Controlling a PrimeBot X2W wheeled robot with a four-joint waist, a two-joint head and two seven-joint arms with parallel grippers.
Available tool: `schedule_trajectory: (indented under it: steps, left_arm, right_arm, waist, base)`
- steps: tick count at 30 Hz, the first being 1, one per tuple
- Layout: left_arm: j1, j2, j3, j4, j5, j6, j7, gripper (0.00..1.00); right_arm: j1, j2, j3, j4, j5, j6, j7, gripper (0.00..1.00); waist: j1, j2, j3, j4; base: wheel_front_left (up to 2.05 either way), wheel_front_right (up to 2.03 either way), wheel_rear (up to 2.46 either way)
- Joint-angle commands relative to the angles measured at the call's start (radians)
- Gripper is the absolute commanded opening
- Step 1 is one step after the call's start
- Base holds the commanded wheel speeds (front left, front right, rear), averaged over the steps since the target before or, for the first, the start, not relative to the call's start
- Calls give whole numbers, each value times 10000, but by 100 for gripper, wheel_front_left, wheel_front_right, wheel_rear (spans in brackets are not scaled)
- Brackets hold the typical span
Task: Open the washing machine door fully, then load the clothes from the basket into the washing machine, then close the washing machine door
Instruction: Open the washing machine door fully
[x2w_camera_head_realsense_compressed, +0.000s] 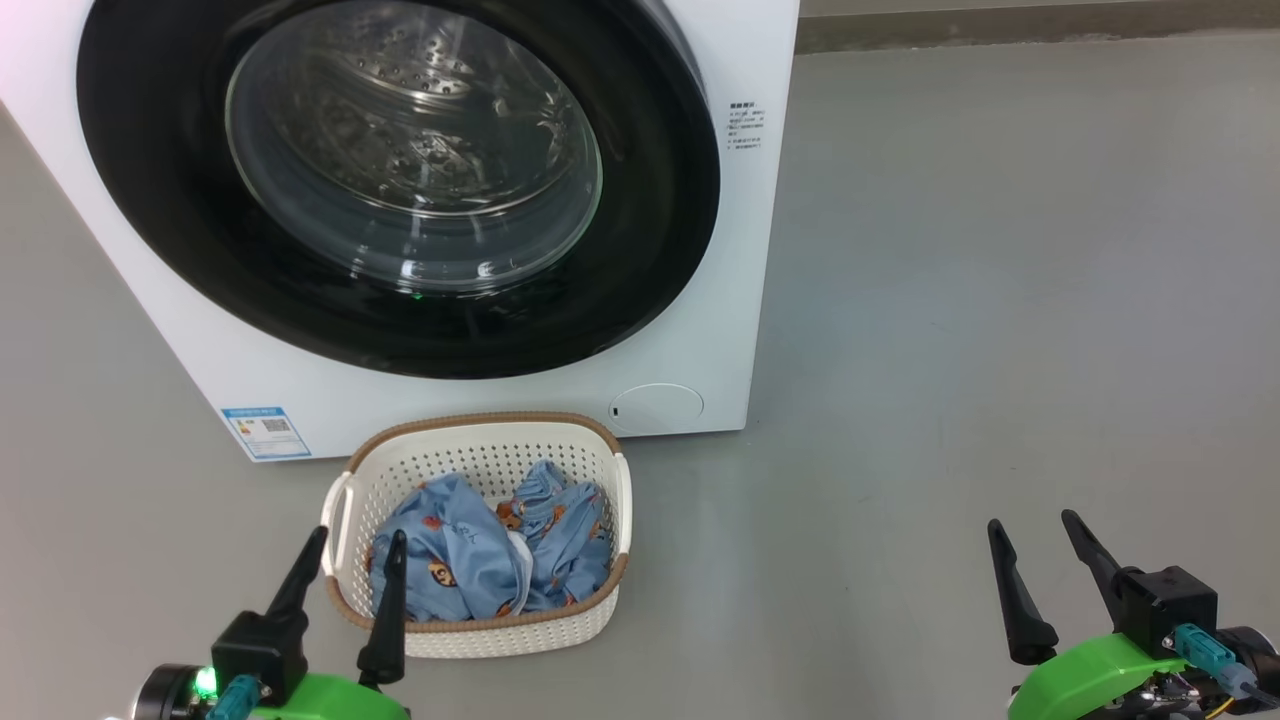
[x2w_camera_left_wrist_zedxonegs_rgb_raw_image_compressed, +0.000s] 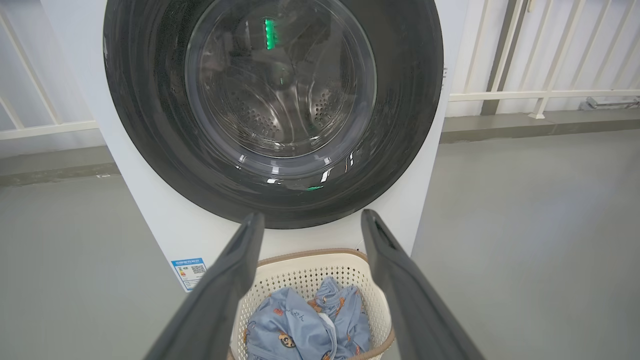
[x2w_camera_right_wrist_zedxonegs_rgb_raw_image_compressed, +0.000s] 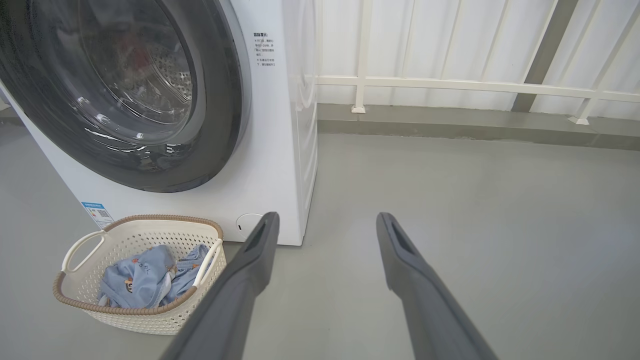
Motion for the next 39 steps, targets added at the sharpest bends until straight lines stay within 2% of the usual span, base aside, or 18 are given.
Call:
schedule_trajectory:
  steps: [1,14,15,16,32,34,39]
  left_arm:
    - [-410,142,352,-300,92,-9,-122,100]
    - [-401,119,364,-284,119,5,-122,100]
    - [-403,118,363,-282,124,4,-122,100]
    - [-407,117,361,-280,130,3,-122,100]
    - [-453,105,360,-359,191,-4,-122,100]
    - [-445,102,369,-375,173,-5,-122,100]
    - [-507,96,342,-484,171,-16,-122,100]
  right_arm:
    - [-442,-43,245,-263,80,-11,-127,100]
    - [-458,-30,243,-252,71,-11,-161,100]
    - [-460,-28,246,-250,100,-11,-168,19]
    - [-465,-29,278,-223,163,-11,-166,0]
    - [-562,-137,404,-169,401,-11,-121,0]
    - [-630,-105,398,-101,895,-11,-39,0]
    - [-1069,-9,237,51,3801,-11,452,0]
  waist:
    - [0,-1,-7,-4]
    - [0,-1,-11,-15]
    - [0,-1,-10,-14]
    - [0,-1,-5,-12]
    - [0,-1,139,15]
    - [0,-1,156,19]
    - [0,-1,392,47]
  base:
    - [0,0,0]
    - [0,0,0]
    - [0,0,0]
    - [0,0,0]
    - [0,0,0]
    - [0,0,0]
    - [0,0,0]
